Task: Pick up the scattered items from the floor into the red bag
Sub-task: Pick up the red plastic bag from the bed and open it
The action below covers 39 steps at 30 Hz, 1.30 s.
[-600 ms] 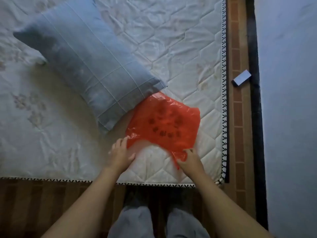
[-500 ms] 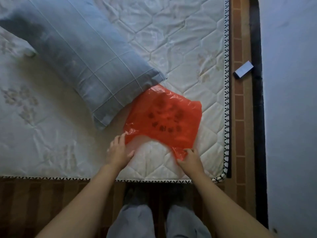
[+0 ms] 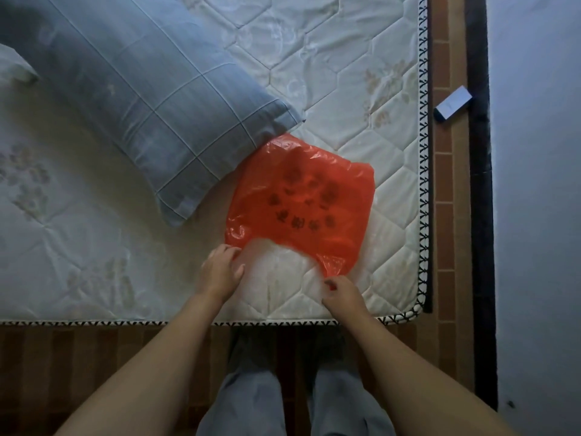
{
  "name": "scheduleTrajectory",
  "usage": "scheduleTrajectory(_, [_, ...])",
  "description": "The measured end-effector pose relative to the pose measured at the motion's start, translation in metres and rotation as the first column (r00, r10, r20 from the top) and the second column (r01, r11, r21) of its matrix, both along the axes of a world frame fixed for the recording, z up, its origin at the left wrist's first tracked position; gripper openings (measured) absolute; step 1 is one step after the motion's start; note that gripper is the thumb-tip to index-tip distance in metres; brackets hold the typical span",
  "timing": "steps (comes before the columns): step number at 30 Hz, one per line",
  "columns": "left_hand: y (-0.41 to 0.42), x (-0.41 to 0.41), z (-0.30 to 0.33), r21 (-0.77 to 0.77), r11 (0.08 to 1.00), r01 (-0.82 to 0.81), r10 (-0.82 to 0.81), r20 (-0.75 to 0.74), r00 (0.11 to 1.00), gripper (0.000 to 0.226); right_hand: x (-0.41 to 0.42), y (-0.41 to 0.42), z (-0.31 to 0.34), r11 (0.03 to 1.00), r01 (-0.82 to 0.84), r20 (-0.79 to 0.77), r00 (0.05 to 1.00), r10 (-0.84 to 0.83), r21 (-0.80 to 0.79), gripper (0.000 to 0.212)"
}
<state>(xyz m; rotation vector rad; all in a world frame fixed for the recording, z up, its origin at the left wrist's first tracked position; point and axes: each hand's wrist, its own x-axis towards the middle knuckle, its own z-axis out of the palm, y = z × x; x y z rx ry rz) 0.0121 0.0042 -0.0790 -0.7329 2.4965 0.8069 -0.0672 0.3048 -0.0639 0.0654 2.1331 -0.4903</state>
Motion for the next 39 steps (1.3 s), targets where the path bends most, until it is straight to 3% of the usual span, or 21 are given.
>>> scheduleTrajectory(4, [0.008,-0.011,0.048,0.02,0.996,-0.082,0.084,-0.14,0.987,0.017,-0.015,-0.007,0.042,0.996,0.059,-0.266,0.961,-0.076,-0.072,0.013])
scheduleTrajectory(11, [0.015,-0.049,0.152,-0.004,0.988,-0.156,0.144,-0.351,0.925,0.029,-0.063,-0.011,0.133,0.97,-0.023,-0.547,0.829,-0.116,-0.241,0.032])
scheduleTrajectory(14, [0.017,-0.065,0.198,-0.003,0.982,-0.189,0.166,-0.46,0.872,0.035,-0.086,-0.015,0.179,0.946,-0.01,-0.606,0.77,-0.199,-0.324,0.037])
scheduleTrajectory(25, [0.034,-0.064,0.344,-0.066,0.918,-0.392,0.242,-0.689,0.683,0.023,-0.138,0.002,0.318,0.868,-0.194,-0.752,0.606,-0.26,-0.457,0.02])
scheduleTrajectory(33, [0.056,-0.006,0.403,-0.121,0.774,-0.621,0.306,-0.787,0.535,0.031,-0.15,-0.017,0.368,0.788,-0.374,-0.791,0.572,-0.219,-0.489,0.02])
scheduleTrajectory(39, [0.052,0.061,0.435,-0.186,0.683,-0.706,0.296,-0.814,0.5,0.017,-0.123,-0.061,0.408,0.673,-0.52,-0.805,0.561,-0.194,-0.525,0.017])
